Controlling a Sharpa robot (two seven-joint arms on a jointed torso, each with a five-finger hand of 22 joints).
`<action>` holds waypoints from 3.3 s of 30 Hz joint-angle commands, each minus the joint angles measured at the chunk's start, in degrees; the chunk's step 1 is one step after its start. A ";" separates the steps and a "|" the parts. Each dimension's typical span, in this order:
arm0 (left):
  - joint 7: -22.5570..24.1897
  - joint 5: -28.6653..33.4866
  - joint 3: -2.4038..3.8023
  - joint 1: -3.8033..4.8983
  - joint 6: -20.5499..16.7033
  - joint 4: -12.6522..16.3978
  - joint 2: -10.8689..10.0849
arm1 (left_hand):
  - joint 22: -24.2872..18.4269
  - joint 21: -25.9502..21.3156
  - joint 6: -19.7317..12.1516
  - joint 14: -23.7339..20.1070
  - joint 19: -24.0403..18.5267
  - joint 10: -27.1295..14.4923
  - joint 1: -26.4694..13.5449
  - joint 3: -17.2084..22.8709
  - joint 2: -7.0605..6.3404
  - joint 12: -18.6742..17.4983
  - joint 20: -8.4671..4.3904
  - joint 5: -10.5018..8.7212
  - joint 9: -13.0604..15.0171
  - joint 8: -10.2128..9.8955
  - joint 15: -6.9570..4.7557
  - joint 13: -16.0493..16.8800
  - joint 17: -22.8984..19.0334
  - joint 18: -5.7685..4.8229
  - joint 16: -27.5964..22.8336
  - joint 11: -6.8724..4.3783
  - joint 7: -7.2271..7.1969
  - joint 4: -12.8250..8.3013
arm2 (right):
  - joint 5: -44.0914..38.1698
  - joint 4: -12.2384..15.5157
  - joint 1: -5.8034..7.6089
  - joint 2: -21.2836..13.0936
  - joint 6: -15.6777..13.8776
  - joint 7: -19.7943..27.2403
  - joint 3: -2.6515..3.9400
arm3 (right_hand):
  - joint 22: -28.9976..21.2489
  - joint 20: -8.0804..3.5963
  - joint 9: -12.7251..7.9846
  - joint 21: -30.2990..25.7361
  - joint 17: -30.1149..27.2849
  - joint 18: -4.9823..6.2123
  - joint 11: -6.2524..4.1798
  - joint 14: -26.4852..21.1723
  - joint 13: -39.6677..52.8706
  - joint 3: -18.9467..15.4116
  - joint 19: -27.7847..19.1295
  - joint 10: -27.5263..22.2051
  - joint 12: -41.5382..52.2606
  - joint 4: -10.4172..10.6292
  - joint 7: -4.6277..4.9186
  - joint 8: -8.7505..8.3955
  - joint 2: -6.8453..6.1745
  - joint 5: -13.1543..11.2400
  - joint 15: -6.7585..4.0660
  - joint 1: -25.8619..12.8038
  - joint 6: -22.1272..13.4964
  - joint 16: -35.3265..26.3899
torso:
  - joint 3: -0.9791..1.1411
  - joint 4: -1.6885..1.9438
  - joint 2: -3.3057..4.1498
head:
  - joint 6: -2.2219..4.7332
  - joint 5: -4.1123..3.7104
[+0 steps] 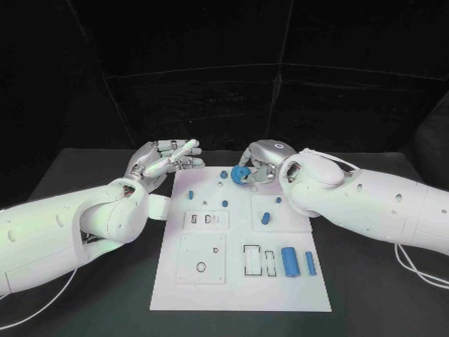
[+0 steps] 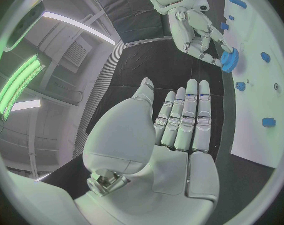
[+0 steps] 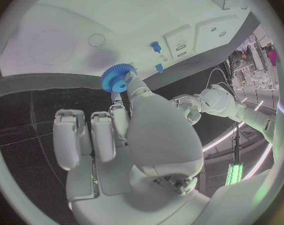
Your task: Assemble the parts on the task board
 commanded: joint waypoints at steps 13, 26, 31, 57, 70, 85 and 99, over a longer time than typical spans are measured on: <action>0.27 -0.34 0.04 0.09 0.70 -0.07 0.33 | -0.08 -0.30 0.03 -0.08 0.22 0.02 -0.10 -0.10 0.62 -0.27 0.10 -0.07 -0.07 -0.42 0.43 -0.01 0.07 0.76 -0.43 0.52 0.39 -0.21 | -3.21 -4.71 0.06 7.83 1.53 -2.86 -0.10 | 12.12 -0.39 -0.07 0.21 7.41 -0.60 0.01 4.41 1.57 1.00 3.75 0.40 -0.16 0.59 -0.52 -0.37 -0.58 -0.05 -0.22 -1.17 1.09 0.30 | 0.05 -0.02 0.07 | -0.29 0.52; 0.25 -0.34 0.04 0.09 0.65 -0.16 0.46 | -0.08 -0.30 0.03 -0.08 0.22 0.02 -0.10 -0.10 0.62 -0.27 0.10 -0.07 -0.07 -0.42 0.43 -0.01 0.07 0.76 -0.43 0.52 0.39 -0.21 | -3.25 -6.27 -0.03 9.66 4.63 -3.00 -0.26 | 12.16 -0.29 -0.31 0.22 7.45 -0.61 0.26 4.40 1.43 1.42 3.77 0.16 -0.47 0.72 -0.21 -1.13 -1.11 -0.70 -0.05 -1.83 0.47 0.30 | 0.05 -0.13 0.04 | -0.54 0.62; 0.27 -0.34 0.04 0.09 0.64 -0.19 0.48 | -0.08 -0.30 0.03 -0.08 0.22 0.02 -0.10 -0.10 0.62 -0.27 0.10 -0.07 -0.07 -0.42 0.43 -0.01 0.07 0.76 -0.43 0.52 0.39 -0.21 | -3.25 -6.32 -0.06 9.72 6.07 -2.97 -0.34 | 12.14 -0.23 -0.34 0.21 7.42 -0.60 0.34 4.39 1.37 1.46 3.75 0.06 -0.59 0.76 -0.12 -1.35 -1.44 -1.02 0.03 -2.11 0.34 0.28 | 0.05 -0.13 0.02 | -0.67 0.68; 0.10 -0.34 0.04 0.10 0.69 -0.24 0.42 | -0.15 -0.40 0.00 -0.17 0.23 -0.02 -0.09 -0.19 0.69 -0.39 0.13 -0.08 -0.07 -0.51 0.46 -0.01 0.10 0.76 -0.58 0.54 0.41 -0.29 | -1.90 -7.44 -0.09 10.19 7.40 -2.42 -0.80 | 12.06 2.06 -0.37 0.14 8.54 -0.56 2.91 4.55 -2.19 1.66 3.60 -2.98 -5.11 6.68 2.55 -4.48 -5.68 -4.32 2.35 -8.15 -10.67 0.76 | 0.07 -0.10 0.03 | -0.75 0.70; 0.06 -0.34 0.04 0.10 0.79 -0.34 0.13 | -0.15 -0.40 0.00 -0.17 0.23 -0.02 -0.09 -0.19 0.69 -0.39 0.13 -0.08 -0.07 -0.51 0.46 -0.01 0.10 0.76 -0.58 0.54 0.41 -0.29 | 1.95 -2.48 -0.23 3.87 -2.23 1.38 -0.82 | 12.58 1.90 -0.24 0.34 8.91 -0.68 2.58 4.61 -0.24 -0.71 3.98 -1.68 -2.92 8.20 2.15 -4.27 -3.65 0.04 2.11 -9.54 -7.54 0.93 | 0.10 -0.28 -0.09 | -0.69 0.54; 0.09 -0.33 0.03 0.09 0.61 -0.30 -0.32 | -0.18 -0.43 0.00 -0.19 0.25 -0.02 -0.09 -0.24 0.72 -0.44 0.14 -0.08 -0.07 -0.55 0.47 -0.01 0.12 0.76 -0.65 0.55 0.40 -0.33 | 18.62 6.62 -0.20 -15.95 -4.58 15.37 -0.85 | 12.72 1.54 -0.29 0.37 9.32 -0.71 2.19 4.68 1.12 -0.51 4.06 -1.04 -1.62 2.90 1.82 -4.31 -3.58 1.15 1.76 -2.05 -6.28 1.06 | 0.28 -0.73 -0.23 | 0.08 -0.55; 0.00 -0.33 -0.01 0.06 0.85 -1.16 0.37 | -0.19 -0.45 0.03 -0.18 0.27 0.02 -0.08 -0.26 0.74 -0.45 0.14 -0.08 -0.06 -0.55 0.46 -0.01 0.14 0.77 -0.67 0.53 0.37 -0.35 | 22.34 0.95 -0.28 -18.74 -1.02 19.37 -0.89 | 12.82 1.50 -0.39 0.40 9.69 -0.73 2.20 4.76 1.16 -0.84 4.13 -1.09 -1.63 1.88 1.86 -4.53 -3.88 1.69 1.74 -0.95 -6.48 1.22 | 0.46 -0.57 -0.05 | 0.20 -1.70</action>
